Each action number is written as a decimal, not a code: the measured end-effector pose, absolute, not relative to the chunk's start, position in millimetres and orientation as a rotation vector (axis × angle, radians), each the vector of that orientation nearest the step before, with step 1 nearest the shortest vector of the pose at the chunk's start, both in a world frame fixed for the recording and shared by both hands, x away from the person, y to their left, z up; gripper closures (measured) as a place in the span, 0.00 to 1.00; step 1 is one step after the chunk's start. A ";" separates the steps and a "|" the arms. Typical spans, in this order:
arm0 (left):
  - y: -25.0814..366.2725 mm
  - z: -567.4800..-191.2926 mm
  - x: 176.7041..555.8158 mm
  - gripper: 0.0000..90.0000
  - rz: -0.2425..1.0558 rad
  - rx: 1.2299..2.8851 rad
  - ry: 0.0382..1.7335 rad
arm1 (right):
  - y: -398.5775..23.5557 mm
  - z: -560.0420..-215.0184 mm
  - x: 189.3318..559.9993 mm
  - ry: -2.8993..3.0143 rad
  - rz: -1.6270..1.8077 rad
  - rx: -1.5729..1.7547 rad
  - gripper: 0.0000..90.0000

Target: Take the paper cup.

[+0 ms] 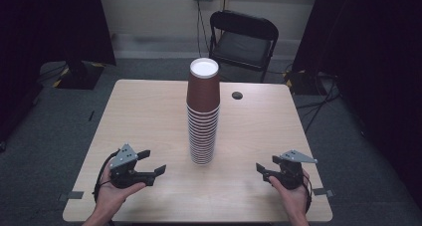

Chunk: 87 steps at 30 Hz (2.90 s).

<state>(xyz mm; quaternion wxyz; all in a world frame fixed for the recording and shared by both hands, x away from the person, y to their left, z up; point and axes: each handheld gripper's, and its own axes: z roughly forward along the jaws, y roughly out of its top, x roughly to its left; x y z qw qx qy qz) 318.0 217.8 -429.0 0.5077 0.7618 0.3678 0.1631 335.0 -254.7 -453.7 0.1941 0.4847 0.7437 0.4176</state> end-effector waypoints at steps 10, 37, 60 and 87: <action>210.7 -405.1 338.9 0.24 0.410 1.812 0.848 | -256.7 -456.5 334.6 2.102 1.175 1.370 0.31; 179.9 -324.4 354.3 0.25 0.347 1.746 0.665 | -257.5 -454.7 333.6 2.081 1.196 1.374 0.30; 146.4 -257.4 374.8 0.17 0.393 1.696 0.577 | -253.9 -454.2 334.4 2.099 1.225 1.352 0.21; 99.8 -238.9 429.0 0.14 0.355 1.750 0.564 | -254.3 -456.9 336.0 2.133 1.250 1.350 0.21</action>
